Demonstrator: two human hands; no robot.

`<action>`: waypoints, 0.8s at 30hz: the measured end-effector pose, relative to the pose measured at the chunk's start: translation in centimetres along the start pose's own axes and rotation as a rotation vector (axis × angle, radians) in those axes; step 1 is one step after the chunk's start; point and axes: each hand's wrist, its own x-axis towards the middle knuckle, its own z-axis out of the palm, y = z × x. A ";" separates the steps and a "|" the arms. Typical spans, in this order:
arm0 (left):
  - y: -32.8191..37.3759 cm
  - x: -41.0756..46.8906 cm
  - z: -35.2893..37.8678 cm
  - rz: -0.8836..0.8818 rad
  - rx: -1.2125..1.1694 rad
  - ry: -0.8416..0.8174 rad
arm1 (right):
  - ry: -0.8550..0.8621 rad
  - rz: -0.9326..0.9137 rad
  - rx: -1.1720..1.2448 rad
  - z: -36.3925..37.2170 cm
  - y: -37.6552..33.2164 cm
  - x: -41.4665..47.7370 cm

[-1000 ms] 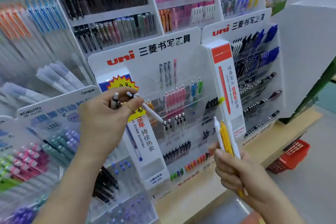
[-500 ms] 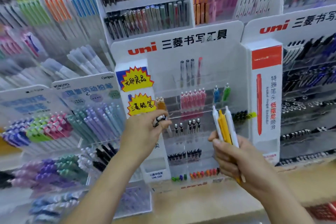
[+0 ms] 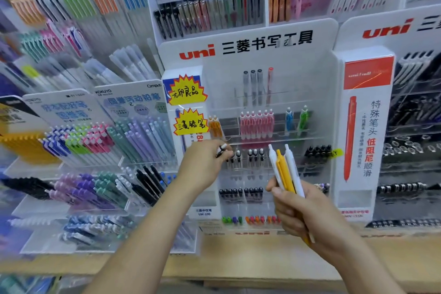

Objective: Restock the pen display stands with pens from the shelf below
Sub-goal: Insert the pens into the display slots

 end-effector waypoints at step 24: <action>2.4 -4.5 -3.4 -0.212 -1.812 -0.032 | -0.027 -0.096 -0.121 5.9 0.4 1.7</action>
